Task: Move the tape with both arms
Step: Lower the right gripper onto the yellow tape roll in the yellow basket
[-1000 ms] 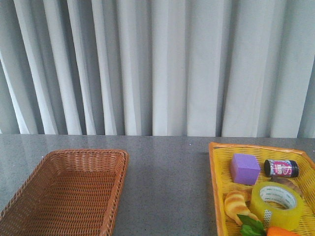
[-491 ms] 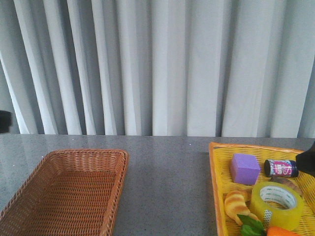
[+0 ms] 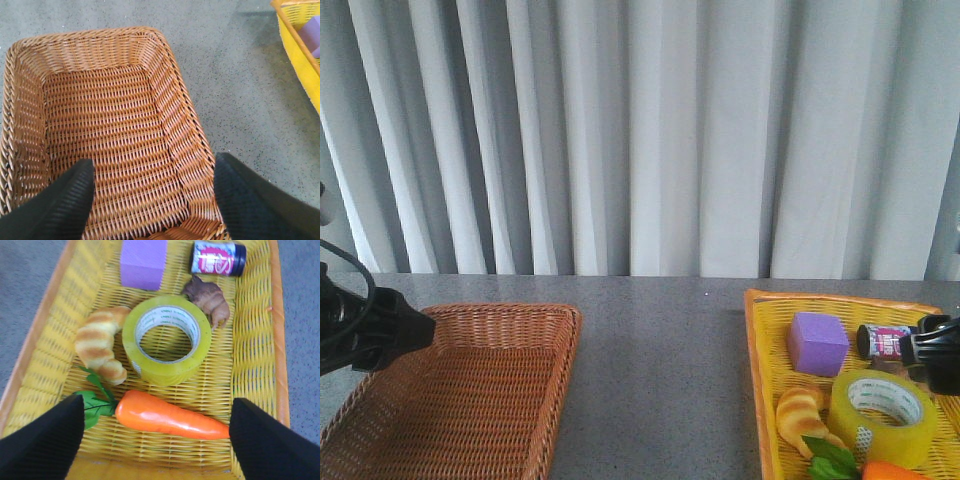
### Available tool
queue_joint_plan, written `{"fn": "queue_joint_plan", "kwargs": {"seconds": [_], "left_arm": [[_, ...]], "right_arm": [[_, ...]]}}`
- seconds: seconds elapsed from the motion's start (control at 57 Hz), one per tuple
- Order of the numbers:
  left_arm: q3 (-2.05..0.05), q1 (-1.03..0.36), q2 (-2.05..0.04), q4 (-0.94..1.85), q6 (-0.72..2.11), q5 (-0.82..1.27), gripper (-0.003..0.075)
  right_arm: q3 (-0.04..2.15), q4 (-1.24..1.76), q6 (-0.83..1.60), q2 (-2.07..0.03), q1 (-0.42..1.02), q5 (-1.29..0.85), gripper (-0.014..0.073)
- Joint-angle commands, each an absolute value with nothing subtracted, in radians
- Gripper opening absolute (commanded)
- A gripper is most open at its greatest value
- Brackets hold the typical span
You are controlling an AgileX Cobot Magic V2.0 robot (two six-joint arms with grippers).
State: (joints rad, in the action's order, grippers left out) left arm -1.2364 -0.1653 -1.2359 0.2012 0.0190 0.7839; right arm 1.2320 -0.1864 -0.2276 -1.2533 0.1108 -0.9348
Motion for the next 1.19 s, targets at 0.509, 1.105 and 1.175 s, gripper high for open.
{"fn": "queue_joint_plan", "kwargs": {"seconds": [0.509, 1.105, 1.175], "left_arm": [[-1.268, -0.172, -1.22, 0.204, 0.02, 0.738, 0.0504], [-1.268, -0.172, -1.22, 0.181, 0.021, 0.738, 0.0504], [-1.268, -0.172, -1.22, 0.181, 0.021, 0.735, 0.0504]], "right_arm": [[1.511, -0.259, -0.281, -1.634, 0.013, -0.904, 0.0572], [1.531, -0.192, -0.234, -1.799, -0.064, -0.88, 0.0515], [1.531, -0.191, -0.21, -1.813, -0.065, -0.88, 0.0515]]}}
